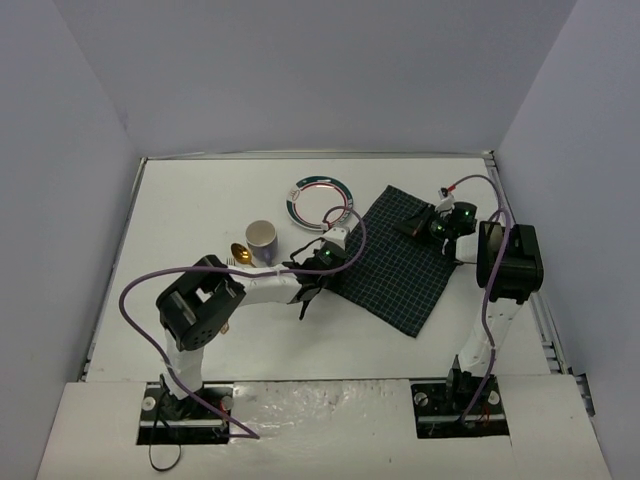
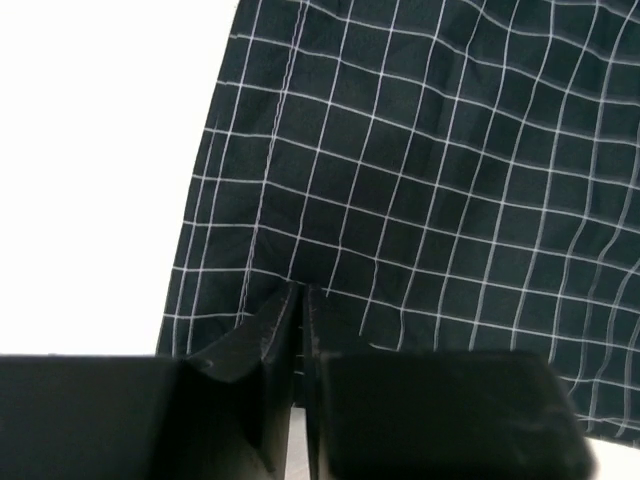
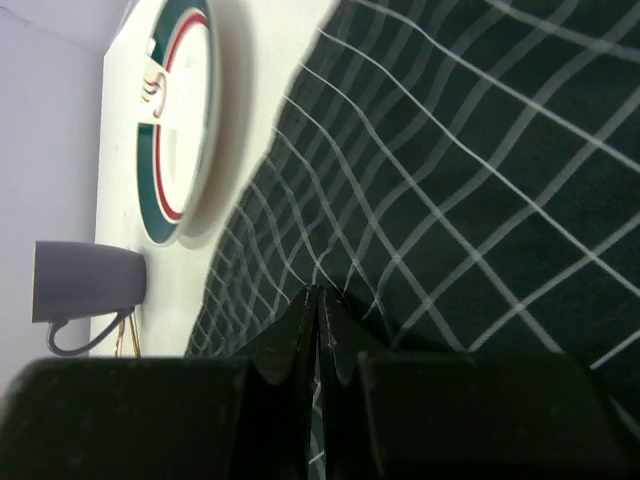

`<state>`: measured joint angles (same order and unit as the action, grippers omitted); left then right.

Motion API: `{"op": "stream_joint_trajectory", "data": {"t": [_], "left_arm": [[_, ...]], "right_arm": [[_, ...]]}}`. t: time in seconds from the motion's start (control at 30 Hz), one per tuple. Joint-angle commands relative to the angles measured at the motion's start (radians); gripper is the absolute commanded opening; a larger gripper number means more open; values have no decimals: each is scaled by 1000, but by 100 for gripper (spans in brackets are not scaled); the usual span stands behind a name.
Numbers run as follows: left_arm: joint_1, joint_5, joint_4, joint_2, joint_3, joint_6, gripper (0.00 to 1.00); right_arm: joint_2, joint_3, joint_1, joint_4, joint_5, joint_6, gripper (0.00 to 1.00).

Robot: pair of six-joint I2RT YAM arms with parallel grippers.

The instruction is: Set the dinner table for one person

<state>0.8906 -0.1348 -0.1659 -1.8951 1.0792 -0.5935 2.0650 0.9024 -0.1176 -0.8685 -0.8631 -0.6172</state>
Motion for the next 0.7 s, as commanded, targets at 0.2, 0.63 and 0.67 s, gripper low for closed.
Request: {"op": "stream_joint_trajectory", "data": {"t": [0.2,0.63,0.67], "left_arm": [[-9,12,-33,-36,-33,-123,0],[-30,25,-11,-55,-41,-131,0],[-32,26,-10,-55,-40,-129,0]], "right_arm": [[114,164,-42,-8,-19,11,0],[214,384,-121,160,-3,74,0],[221,406,-125,178,-2,81,0]]}}
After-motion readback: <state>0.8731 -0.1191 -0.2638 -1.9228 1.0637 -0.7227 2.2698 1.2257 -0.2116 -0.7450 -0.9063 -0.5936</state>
